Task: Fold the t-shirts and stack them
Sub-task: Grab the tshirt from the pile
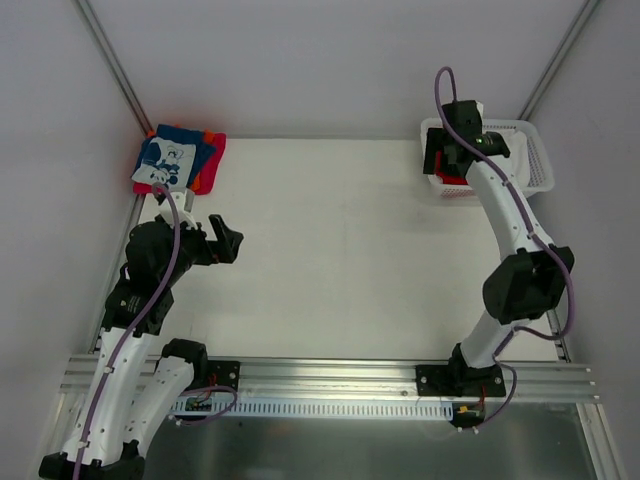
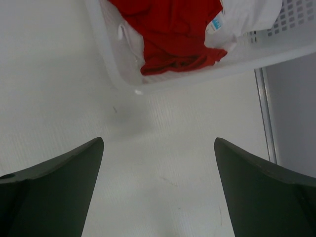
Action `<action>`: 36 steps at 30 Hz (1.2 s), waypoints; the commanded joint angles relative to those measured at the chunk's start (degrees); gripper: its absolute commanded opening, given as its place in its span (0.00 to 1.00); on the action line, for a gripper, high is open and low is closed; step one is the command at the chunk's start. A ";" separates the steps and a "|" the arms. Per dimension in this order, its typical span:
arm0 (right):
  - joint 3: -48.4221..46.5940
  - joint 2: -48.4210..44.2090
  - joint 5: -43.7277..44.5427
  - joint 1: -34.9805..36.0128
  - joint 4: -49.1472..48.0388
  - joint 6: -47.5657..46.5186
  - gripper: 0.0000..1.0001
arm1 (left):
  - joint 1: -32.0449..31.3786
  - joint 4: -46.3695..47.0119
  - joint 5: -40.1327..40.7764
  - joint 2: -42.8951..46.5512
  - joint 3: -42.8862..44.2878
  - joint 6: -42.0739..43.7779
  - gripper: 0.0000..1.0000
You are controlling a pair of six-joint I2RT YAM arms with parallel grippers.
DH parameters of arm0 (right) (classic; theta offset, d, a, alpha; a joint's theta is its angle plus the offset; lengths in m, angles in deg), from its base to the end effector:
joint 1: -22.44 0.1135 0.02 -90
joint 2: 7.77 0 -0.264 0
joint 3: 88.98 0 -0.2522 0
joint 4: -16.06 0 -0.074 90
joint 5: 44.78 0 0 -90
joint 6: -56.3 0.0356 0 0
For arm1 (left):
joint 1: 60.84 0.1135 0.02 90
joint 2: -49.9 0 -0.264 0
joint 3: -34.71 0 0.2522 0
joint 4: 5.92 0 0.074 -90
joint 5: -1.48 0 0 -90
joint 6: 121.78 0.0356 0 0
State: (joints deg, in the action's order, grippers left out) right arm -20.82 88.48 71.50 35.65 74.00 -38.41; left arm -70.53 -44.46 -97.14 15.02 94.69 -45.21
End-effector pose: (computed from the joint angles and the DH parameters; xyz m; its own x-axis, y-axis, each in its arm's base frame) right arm 0.3638 0.0692 0.3724 -0.6630 -0.2312 -0.7121 0.0594 0.9319 -0.3579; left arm 0.1352 -0.0285 0.3461 -0.2949 -0.1826 -0.9379 0.2484 0.9332 -0.2598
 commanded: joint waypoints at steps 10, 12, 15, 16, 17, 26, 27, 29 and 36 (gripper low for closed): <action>-38.04 27.93 -14.68 -11.01 7.41 -1.35 1.00 | 0.11 0.08 0.45 1.47 1.07 0.86 0.99; -42.09 31.27 -14.60 -11.80 6.10 -1.88 1.00 | 0.11 0.16 0.36 1.65 1.07 0.77 0.99; -42.11 33.47 -16.52 -14.34 1.09 -1.01 1.00 | 0.11 -0.01 0.36 1.65 1.07 0.86 0.99; -41.93 33.91 -17.40 -15.75 -0.40 -0.48 0.99 | 0.11 0.08 0.36 1.56 1.07 0.86 0.99; -41.93 34.53 -17.49 -16.37 -2.85 0.48 1.00 | 0.11 -0.01 0.19 1.56 1.07 0.86 0.99; -42.19 42.44 -17.40 -19.27 -15.61 -0.65 1.00 | 0.11 -0.10 -0.08 0.95 1.07 1.04 0.99; -42.71 43.40 -17.75 -19.45 -16.14 -0.56 1.00 | 0.11 -0.19 0.18 0.86 0.98 1.04 0.99; -43.77 45.68 -17.93 -20.15 -17.98 0.31 0.99 | 0.11 -0.19 0.27 0.16 1.07 1.04 0.99; -41.05 48.07 -18.81 -21.30 -27.65 2.86 0.99 | 0.11 -0.27 0.19 -0.37 0.89 1.21 0.99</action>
State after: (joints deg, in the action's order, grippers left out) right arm -61.25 137.83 53.30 15.09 55.12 -36.81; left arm -70.53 -45.33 -97.01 14.52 94.69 -45.16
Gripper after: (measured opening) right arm 0.993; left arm 0.990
